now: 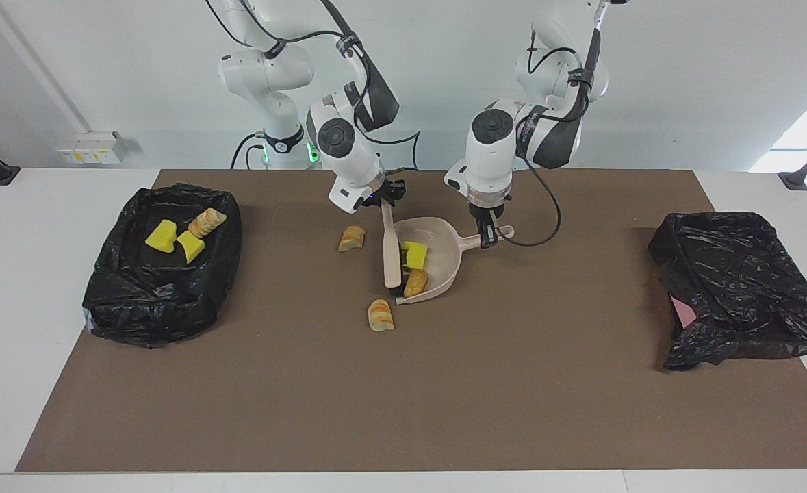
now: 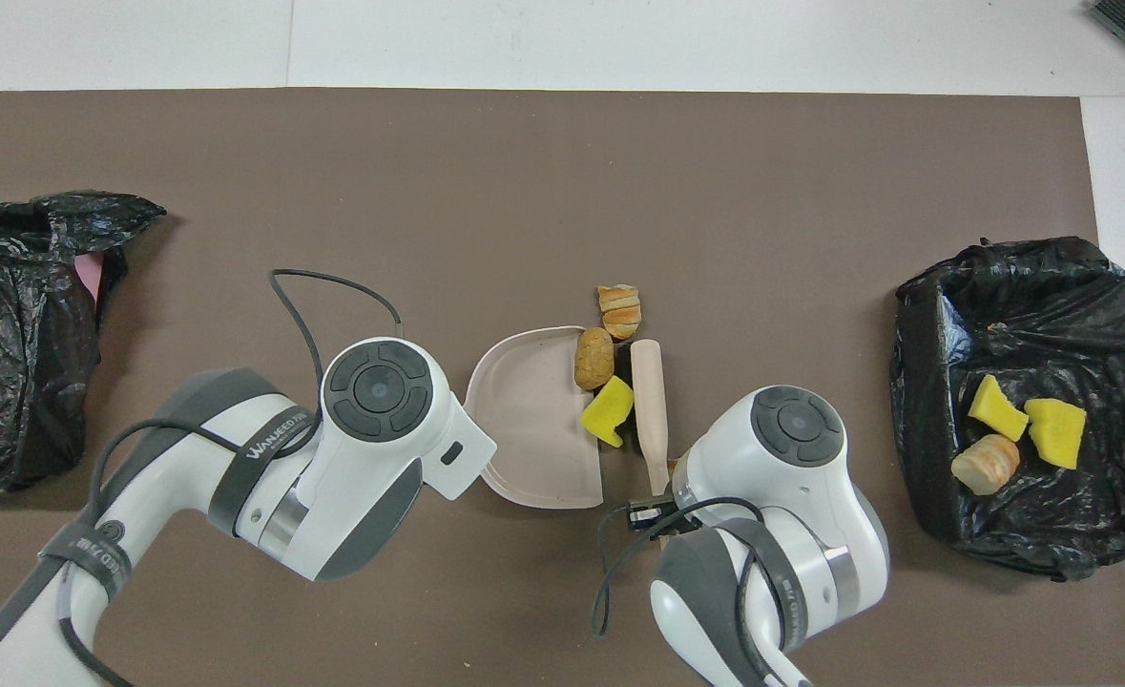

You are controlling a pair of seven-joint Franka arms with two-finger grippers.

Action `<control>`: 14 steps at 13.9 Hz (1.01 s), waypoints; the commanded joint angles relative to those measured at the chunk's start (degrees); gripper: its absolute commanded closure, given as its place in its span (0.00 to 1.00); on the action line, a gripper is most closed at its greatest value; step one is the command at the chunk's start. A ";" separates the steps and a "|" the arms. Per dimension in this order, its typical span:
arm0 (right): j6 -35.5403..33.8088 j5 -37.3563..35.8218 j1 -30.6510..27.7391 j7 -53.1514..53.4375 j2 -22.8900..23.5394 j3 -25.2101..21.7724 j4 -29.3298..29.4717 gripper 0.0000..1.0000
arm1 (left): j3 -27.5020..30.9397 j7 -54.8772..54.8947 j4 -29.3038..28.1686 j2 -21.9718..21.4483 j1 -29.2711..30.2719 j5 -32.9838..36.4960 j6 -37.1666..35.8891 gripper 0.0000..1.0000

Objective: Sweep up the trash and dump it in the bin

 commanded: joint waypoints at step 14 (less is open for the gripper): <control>-14.80 -43.99 -4.86 -12.76 15.63 -0.25 23.78 1.00 | 0.54 -3.47 -2.91 -1.70 -3.40 1.25 0.53 1.00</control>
